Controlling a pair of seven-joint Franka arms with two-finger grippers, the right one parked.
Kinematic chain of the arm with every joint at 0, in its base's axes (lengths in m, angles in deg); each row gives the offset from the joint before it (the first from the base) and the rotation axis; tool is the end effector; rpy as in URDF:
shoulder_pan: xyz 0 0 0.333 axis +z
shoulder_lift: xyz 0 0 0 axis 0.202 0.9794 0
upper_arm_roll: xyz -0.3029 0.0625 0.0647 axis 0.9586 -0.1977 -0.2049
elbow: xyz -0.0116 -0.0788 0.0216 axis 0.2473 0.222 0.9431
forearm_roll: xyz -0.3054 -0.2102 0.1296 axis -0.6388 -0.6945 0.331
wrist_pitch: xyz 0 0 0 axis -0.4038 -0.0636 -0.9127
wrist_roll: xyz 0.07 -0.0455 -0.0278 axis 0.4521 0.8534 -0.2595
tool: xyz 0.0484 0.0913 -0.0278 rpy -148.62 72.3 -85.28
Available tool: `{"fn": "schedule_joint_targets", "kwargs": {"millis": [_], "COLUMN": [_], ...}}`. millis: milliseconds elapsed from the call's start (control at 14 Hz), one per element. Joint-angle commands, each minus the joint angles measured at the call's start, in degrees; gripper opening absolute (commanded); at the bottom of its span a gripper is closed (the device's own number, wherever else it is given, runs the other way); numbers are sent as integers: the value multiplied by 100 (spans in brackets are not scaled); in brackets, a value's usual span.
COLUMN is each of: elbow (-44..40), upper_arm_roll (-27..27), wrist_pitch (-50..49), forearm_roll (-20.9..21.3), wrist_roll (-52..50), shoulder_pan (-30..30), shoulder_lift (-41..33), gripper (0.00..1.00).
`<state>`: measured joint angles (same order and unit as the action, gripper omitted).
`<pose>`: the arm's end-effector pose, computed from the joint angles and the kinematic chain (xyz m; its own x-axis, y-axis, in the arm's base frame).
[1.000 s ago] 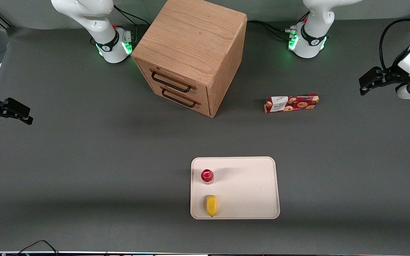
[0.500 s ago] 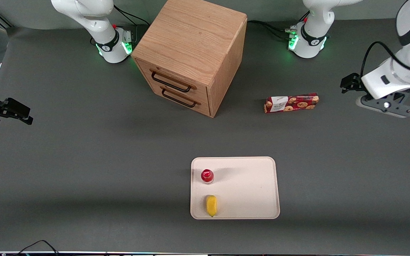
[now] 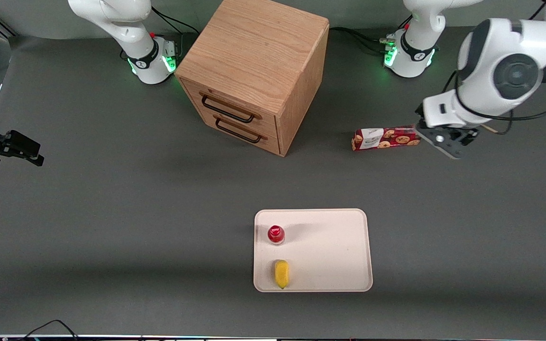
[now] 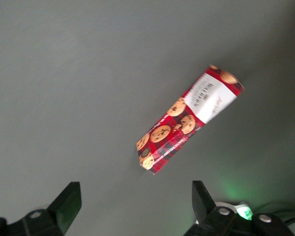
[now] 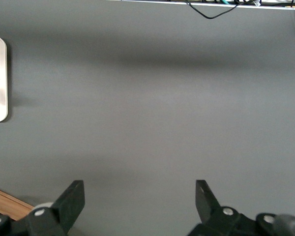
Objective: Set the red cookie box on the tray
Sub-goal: 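Move the open left gripper down over the red cookie box's end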
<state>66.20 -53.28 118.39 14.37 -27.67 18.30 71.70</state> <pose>0.4725 -0.1234 0.4286 0.6382 -0.7346 -0.2303 -0.7404 -0.6676 0.0778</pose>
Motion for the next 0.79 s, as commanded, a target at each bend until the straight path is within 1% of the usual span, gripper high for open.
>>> {"fn": "schedule_joint_targets", "kwargs": {"millis": [0, 71, 214, 357, 429, 571, 714], "elbow": [734, 1024, 1595, 2219, 2509, 2766, 2872], "upper_arm_roll": [155, 182, 182, 191, 287, 568, 805], "wrist_pitch": [481, 674, 1113, 2033, 2482, 2837, 2960], "forearm_roll": [-58, -76, -408, -699, -744, -770, -954], "wrist_roll": [1134, 1337, 1846, 2295, 2392, 2402, 2402], "shoulder_pan": [3, 3, 3, -14, -14, -5, -14], "shoulder_lift": [-337, -354, -459, -434, -425, -416, -372], "gripper": [100, 100, 100, 100, 100, 100, 100]}}
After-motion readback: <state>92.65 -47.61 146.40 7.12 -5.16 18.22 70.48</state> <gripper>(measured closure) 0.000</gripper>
